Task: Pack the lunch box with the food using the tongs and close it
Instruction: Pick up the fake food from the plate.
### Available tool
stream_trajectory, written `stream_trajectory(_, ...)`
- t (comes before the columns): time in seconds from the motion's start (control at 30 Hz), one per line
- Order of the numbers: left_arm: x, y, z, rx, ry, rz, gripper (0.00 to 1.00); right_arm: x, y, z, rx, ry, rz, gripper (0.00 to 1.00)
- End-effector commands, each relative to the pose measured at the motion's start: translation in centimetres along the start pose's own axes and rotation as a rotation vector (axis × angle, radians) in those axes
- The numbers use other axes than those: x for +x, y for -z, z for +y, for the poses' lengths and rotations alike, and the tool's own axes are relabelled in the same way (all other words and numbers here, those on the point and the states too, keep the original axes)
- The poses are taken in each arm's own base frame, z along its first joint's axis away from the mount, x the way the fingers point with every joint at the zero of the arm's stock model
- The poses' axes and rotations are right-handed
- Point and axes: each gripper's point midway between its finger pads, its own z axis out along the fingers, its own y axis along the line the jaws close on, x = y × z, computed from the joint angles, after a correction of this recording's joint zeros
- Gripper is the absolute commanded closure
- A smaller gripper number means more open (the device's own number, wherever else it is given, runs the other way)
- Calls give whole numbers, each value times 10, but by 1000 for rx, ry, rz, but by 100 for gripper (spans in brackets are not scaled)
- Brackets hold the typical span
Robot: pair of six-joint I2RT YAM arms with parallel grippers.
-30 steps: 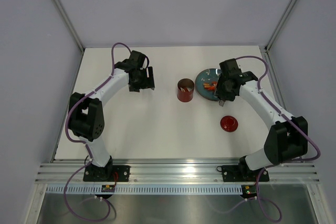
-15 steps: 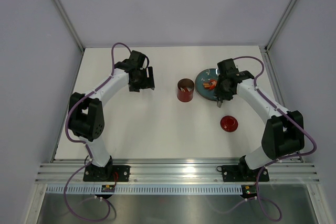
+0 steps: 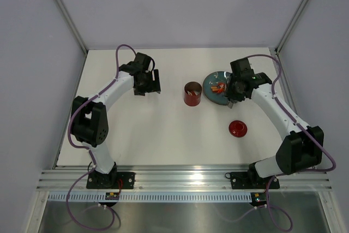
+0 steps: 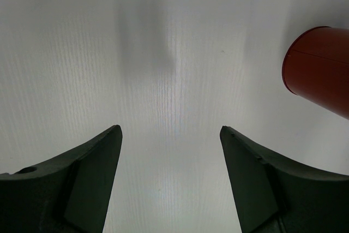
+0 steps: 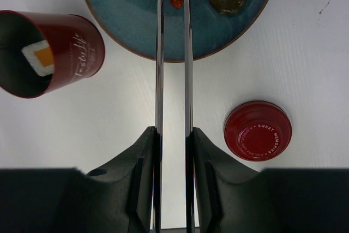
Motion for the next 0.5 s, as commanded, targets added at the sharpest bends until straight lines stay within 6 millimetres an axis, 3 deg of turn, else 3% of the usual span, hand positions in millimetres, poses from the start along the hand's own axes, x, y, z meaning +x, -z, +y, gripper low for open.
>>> stream_trajectory(0.0,-8,2,-8,37,-3,-28,23,-31,41,12,-73,-14,-118,100)
stream_trajectory(0.23,-8,2,-9,41,-1,-24,23,-36,68,30,-148,8,-139,100)
stream_trajectory(0.47,-9,3,-10,44,2,-28,23,-24,95,86,-248,138,-157,100)
